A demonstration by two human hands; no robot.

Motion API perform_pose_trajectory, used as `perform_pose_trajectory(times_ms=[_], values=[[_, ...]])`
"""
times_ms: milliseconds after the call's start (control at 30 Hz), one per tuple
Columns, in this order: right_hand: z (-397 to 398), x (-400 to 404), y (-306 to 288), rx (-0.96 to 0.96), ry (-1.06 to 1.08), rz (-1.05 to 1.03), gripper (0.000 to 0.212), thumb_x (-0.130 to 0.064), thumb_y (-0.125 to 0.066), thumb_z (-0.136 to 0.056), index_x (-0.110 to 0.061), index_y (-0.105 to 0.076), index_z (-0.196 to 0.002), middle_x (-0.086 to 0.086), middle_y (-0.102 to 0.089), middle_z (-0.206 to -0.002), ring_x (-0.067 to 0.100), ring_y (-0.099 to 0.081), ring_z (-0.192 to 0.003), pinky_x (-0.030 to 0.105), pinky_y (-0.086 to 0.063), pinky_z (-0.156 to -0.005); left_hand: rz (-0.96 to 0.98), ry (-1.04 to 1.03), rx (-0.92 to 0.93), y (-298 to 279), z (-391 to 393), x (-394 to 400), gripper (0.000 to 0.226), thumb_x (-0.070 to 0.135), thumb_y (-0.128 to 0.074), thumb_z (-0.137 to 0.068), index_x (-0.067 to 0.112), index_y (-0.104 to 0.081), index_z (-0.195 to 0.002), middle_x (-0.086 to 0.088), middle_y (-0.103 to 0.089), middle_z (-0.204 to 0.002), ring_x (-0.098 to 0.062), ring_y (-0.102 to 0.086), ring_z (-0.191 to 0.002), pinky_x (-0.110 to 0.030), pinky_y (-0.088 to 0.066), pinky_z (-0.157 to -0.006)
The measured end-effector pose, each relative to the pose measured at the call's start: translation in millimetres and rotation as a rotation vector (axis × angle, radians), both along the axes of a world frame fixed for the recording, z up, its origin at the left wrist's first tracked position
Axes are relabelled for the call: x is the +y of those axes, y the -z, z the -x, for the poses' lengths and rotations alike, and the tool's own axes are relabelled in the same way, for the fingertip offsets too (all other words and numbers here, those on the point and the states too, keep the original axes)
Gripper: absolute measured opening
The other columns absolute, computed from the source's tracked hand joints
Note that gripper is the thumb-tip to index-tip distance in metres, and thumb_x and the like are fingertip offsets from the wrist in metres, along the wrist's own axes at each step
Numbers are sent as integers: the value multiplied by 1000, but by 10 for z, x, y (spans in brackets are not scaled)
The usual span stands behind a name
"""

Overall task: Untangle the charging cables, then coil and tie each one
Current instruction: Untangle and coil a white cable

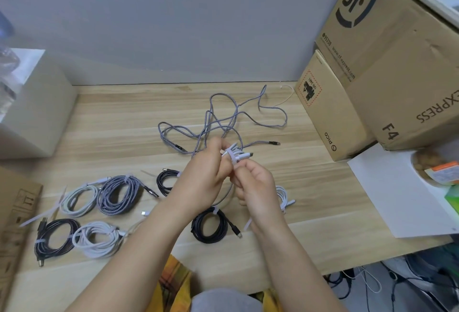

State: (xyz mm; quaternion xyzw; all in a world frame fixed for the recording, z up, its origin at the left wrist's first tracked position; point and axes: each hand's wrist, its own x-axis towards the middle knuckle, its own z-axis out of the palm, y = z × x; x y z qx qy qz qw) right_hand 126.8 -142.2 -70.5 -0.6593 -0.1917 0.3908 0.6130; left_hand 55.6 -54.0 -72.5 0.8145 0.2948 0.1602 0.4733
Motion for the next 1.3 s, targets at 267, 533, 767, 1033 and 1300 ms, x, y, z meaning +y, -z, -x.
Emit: perform_pose_trajectory(times_ms=[267, 533, 767, 1033, 1300], values=[[5, -21, -39, -7, 127, -81, 46, -4, -62, -86, -15, -35, -50, -13, -33, -40, 0, -28, -36, 8, -25, -41, 171, 13, -178, -70, 24, -87, 16, 33, -34, -85, 26, -48, -82, 17, -55, -62, -2, -47, -59, -26, -40, -60], [-15, -47, -88, -49, 86, -156, 34, -16, -69, -70, 12, -51, -64, -3, -39, -50, 3, -32, -47, 12, -30, -46, 315, -50, -187, -111, -2, -112, 15, 34, -59, -88, 22, -53, -82, 7, -54, -65, -1, -41, -50, -15, -33, -49], [1, -96, -205, -204, -14, -114, 36, 2, -66, -72, -13, -40, -53, -13, -30, -49, 6, -26, -49, 14, -27, -46, 588, 7, -238, -115, 19, -54, 32, 34, -58, -79, 3, -52, -84, -11, -39, -65, -7, -24, -43, -16, -22, -38], [54, -95, -222, -296, 26, -43, 35, -17, -62, -65, -16, -31, -46, -10, -24, -47, 9, -21, -50, 19, -21, -45, 536, -76, -293, -25, 5, -47, 27, 54, -57, -71, 28, -56, -63, 9, -45, -49, -6, -28, -41, -16, -25, -40], [29, -135, -279, -450, 30, -155, 46, -14, -63, -89, -5, -47, -47, -9, -42, -39, 1, -42, -37, 11, -30, -44, 705, 48, -279, -97, 11, -124, 32, 32, -53, -89, 9, -60, -69, -9, -50, -60, -9, -37, -47, -19, -35, -44]])
